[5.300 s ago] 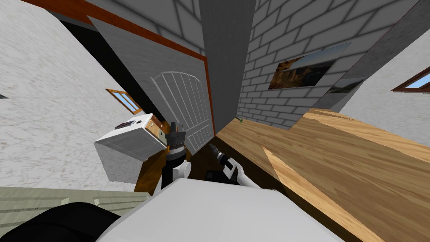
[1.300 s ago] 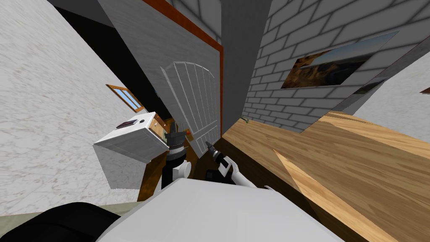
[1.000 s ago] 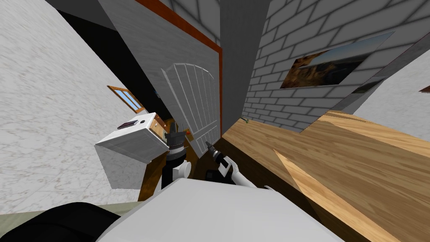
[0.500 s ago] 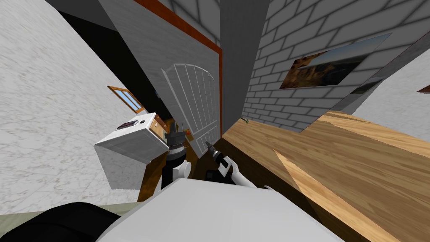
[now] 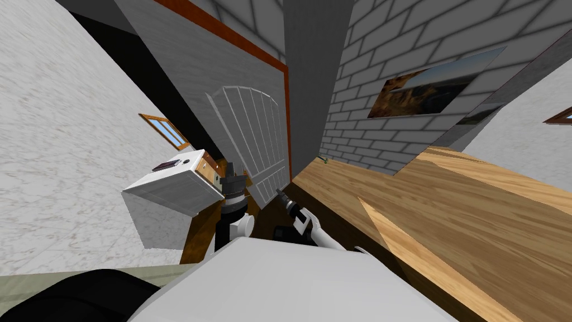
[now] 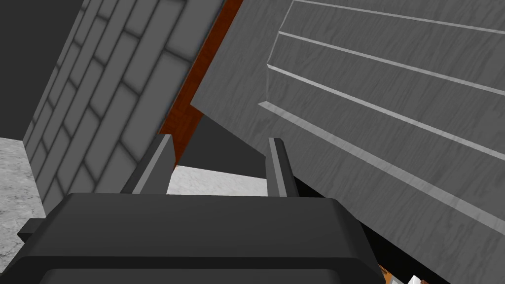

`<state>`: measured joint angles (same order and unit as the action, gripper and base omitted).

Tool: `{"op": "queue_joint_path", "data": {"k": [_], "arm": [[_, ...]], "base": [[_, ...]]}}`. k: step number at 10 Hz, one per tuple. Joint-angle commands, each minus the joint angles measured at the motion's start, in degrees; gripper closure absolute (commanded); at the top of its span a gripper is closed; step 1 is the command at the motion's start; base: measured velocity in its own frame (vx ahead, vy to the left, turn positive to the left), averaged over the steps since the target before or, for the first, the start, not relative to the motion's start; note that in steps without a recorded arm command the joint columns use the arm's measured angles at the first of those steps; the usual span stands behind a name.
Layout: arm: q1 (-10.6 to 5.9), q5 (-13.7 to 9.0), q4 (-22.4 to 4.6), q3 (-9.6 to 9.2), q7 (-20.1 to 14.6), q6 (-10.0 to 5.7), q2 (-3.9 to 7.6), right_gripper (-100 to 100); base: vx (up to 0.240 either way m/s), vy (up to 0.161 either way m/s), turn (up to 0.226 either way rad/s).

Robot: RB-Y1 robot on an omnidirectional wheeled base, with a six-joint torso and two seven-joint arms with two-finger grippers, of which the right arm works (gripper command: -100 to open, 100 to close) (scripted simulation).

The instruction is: Pull the door open

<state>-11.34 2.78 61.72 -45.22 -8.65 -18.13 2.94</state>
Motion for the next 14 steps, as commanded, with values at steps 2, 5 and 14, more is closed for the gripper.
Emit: {"op": "queue_joint_path", "data": {"k": [2, 5, 14], "arm": [[-0.83, -0.2, -2.0, 0.34, -0.3, -0.07, 2.32, -100], [-1.26, -0.4, -1.9, 0.19, -0.3, -0.41, 0.13, -100], [-1.53, -0.7, -1.6, 0.00, -0.3, -0.73, -2.44, -100]], "base": [[-0.049, -0.201, -0.152], [0.014, 0.156, -0.036], [0.014, 0.091, 0.047]]}}
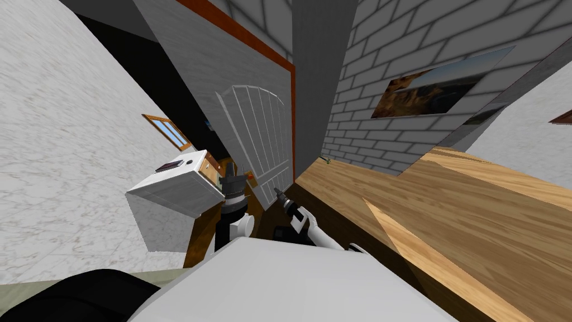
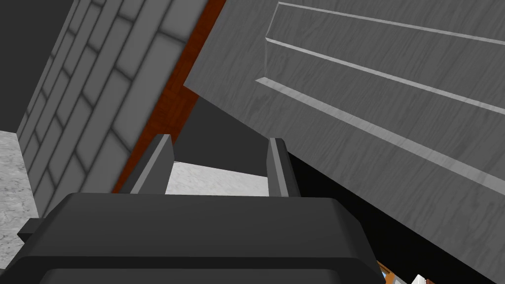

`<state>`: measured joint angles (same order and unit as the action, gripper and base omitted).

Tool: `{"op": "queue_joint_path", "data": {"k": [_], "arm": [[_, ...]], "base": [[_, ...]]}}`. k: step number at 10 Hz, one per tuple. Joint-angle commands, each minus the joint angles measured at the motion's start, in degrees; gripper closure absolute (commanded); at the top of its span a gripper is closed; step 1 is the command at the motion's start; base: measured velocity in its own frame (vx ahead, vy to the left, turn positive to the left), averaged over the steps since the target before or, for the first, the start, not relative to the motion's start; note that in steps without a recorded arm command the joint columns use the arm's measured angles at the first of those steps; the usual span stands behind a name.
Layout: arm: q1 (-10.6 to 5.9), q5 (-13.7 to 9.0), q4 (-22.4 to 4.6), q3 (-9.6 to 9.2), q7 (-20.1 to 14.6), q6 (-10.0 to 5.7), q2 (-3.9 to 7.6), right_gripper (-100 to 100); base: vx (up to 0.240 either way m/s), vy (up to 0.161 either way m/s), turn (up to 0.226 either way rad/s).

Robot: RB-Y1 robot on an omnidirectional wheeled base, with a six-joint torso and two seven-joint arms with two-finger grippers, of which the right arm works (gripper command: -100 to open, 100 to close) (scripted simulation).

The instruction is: Pull the door open

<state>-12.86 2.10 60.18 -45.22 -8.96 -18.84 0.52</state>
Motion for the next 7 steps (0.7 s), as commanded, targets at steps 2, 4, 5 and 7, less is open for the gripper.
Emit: {"op": "queue_joint_path", "data": {"k": [2, 4, 5, 7], "arm": [[-0.01, 0.0, 0.0, 0.00, 0.0, -0.01, -0.02, -100], [-0.01, 0.0, 0.0, 0.00, 0.0, -0.01, -0.02, -100], [-0.01, 0.0, 0.0, 0.00, 0.0, -0.01, -0.02, -100], [-0.10, 0.0, -0.1, -0.01, 0.0, -0.05, 0.96, -100]], "base": [[0.005, -0.005, -0.010], [0.002, 0.012, 0.033], [-0.006, -0.014, -0.040], [-0.011, -0.165, -0.015]]}}
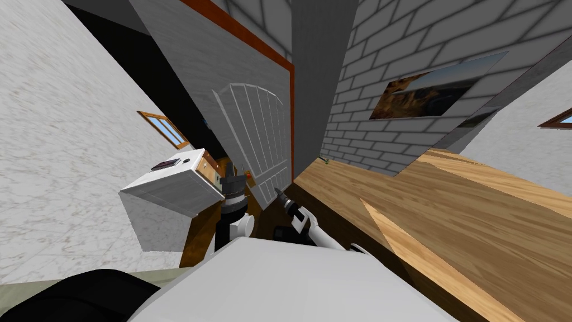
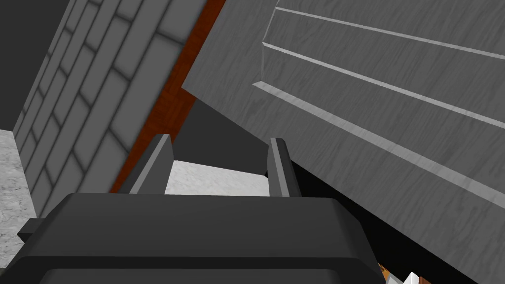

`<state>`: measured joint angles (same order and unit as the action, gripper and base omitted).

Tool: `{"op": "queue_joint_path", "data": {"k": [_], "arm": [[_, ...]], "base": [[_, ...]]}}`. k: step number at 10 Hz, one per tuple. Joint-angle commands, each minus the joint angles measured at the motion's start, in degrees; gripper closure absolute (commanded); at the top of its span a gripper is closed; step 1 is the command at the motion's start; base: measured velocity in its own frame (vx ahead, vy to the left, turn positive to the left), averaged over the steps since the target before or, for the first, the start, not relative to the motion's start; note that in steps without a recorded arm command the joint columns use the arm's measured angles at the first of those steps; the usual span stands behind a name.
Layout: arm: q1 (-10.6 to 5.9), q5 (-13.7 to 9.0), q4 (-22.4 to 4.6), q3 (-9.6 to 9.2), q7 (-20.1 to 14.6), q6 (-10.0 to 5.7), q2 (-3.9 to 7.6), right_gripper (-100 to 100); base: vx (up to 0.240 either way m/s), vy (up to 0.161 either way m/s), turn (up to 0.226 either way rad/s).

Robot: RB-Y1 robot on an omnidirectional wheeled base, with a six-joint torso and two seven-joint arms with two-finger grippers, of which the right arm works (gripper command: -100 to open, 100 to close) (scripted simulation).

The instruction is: Pull the door open

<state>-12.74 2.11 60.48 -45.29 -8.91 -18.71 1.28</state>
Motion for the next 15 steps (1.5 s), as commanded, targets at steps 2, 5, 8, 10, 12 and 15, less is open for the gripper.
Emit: {"op": "queue_joint_path", "data": {"k": [2, 5, 8, 10, 12, 15], "arm": [[-0.32, -0.1, -0.5, 0.04, -0.1, -0.23, 1.17, -100], [-0.56, -0.2, -0.7, 0.01, -0.2, -0.34, 2.81, -100], [-1.25, -0.5, -1.2, -0.12, -0.5, -0.64, 4.66, -100], [-1.99, -0.8, -1.7, -0.30, -0.7, -1.00, 3.33, -100], [-2.20, -0.9, -1.9, -0.36, -0.8, -1.10, 2.27, -100], [-2.42, -1.0, -2.0, -0.43, -0.9, -1.21, 0.58, -100]], "base": [[-0.020, -0.204, -0.008], [-0.043, -0.208, -0.025], [-0.046, -0.193, -0.064], [-0.006, 0.115, -0.099], [0.017, 0.245, 0.009], [0.033, 0.255, 0.006]]}}
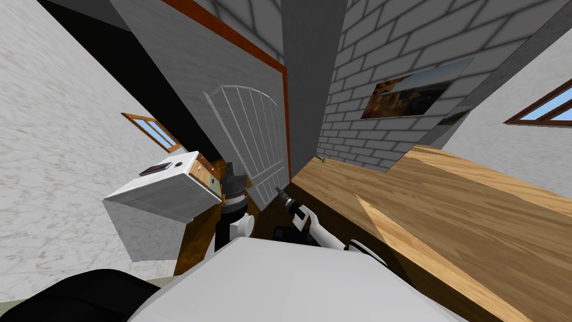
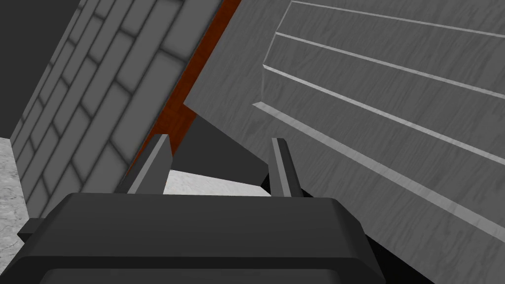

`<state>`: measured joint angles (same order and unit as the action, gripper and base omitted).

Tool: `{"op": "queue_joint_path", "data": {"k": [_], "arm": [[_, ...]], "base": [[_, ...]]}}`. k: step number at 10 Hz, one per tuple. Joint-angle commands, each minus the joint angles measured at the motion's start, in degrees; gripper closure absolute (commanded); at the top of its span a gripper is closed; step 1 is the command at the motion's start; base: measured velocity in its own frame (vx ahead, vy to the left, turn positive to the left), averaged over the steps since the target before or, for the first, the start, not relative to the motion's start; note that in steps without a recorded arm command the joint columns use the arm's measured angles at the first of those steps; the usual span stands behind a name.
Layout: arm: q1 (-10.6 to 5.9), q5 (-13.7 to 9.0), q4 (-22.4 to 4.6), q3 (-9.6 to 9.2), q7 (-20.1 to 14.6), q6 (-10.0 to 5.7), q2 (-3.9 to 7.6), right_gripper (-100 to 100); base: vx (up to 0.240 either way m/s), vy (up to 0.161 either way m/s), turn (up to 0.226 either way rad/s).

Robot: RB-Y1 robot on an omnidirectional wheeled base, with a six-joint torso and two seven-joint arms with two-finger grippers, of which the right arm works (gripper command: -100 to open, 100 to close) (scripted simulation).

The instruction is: Pull the door open

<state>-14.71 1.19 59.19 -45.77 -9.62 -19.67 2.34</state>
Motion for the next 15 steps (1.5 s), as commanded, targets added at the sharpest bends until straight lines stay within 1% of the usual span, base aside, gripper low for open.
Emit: {"op": "queue_joint_path", "data": {"k": [1, 3, 12, 13, 14, 15], "arm": [[-0.52, -0.1, -0.7, 0.04, -0.2, -0.29, -1.03, -100], [-0.58, -0.1, -0.8, 0.01, -0.2, -0.32, -1.80, -100], [-0.58, -0.1, -0.8, 0.01, -0.2, -0.32, -1.80, -100], [-0.56, -0.2, -0.8, 0.09, -0.2, -0.29, -0.96, -100], [-0.55, -0.2, -0.9, 0.11, -0.2, -0.28, -0.73, -100], [-0.54, -0.2, -0.9, 0.17, -0.1, -0.26, -0.19, -100]], "base": [[0.020, 0.235, 0.008], [0.032, 0.111, 0.192], [0.000, 0.000, 0.001], [-0.017, -0.122, -0.036], [-0.028, -0.217, -0.023], [-0.031, -0.206, -0.020]]}}
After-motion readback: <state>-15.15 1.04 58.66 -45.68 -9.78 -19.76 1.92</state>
